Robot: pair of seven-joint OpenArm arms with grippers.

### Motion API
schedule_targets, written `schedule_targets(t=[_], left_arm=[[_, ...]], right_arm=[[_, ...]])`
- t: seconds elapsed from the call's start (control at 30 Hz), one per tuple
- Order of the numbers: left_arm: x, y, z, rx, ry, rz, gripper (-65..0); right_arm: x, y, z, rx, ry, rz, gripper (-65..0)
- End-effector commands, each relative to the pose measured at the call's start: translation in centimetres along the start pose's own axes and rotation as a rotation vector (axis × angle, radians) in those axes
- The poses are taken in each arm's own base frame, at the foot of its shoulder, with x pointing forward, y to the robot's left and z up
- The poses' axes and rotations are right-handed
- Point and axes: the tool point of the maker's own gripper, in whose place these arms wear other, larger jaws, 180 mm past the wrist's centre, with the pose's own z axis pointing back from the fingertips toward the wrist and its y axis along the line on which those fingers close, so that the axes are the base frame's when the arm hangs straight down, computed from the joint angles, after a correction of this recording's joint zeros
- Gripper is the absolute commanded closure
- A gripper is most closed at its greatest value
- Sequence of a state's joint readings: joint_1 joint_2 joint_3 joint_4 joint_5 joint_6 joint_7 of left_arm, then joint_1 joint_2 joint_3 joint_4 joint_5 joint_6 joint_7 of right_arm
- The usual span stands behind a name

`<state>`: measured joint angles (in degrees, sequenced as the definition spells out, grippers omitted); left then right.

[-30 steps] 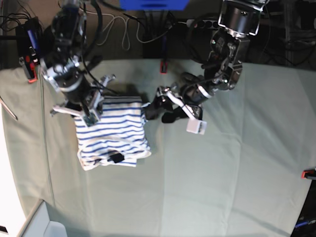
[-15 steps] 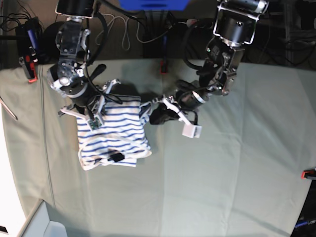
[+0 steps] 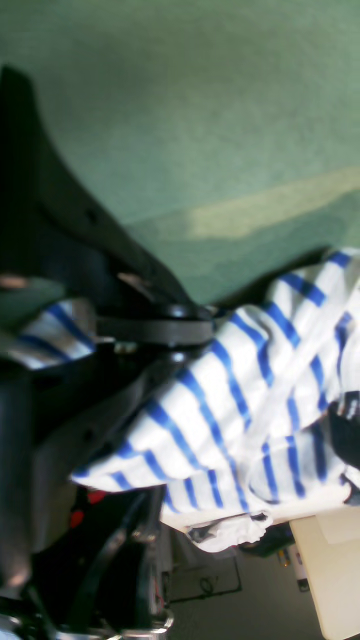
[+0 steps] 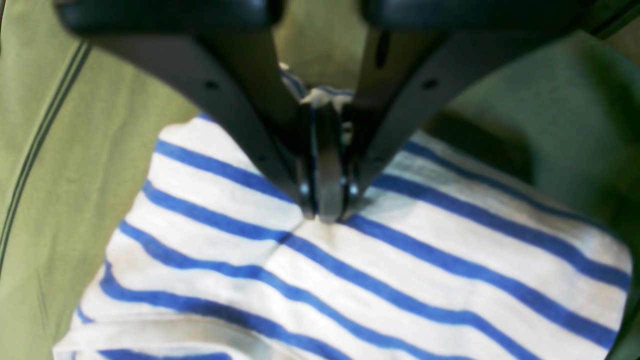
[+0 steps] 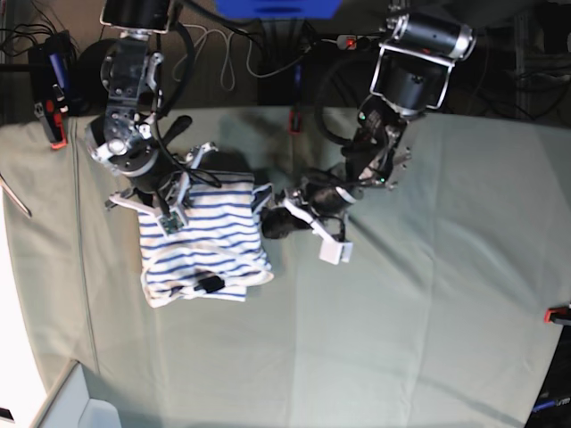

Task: Layout the t-shirt on the table in an organized manner, then fold the t-shirt properly
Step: 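Pull the loose fabric edge with the left gripper and tuck it in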

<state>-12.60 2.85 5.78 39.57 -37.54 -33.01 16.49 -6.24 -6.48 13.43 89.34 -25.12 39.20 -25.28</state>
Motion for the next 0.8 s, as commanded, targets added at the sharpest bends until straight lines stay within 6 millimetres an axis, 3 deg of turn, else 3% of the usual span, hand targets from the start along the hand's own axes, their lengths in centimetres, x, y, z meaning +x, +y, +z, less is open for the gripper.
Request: schedule_targets(t=[0.0,0.17,0.47,0.63,0.77], left_arm=[[-1.7,-2.1,-1.3,-0.045,0.053,0.026,0.0],[-3.9,-4.1,-1.9,-0.092,0.139,-0.021,0.0],[-6.7,-5.3,-1.9,-0.117,0.288,-0.036,0.0],[-6.0,-8.5,-2.9,-0.18,0.276,-0.063,0.0],[-4.2,-9.0,-3.5,-0.188,0.256,-0.099,0.0]], right_arm=[[1.2,-0.1,0.1,0.004,-0.036,0.01,0.0],[1.1,-0.1,0.1,0.005,-0.034,0.01,0.0],[1.2,-0.1,0.1,0.003,-0.037,0.013,0.0],[1.3,-0.1,0.1,0.003,-0.038,0.013,0.0],[1.3,-0.1,0.1,0.005,-0.038,0.012,0.0]])
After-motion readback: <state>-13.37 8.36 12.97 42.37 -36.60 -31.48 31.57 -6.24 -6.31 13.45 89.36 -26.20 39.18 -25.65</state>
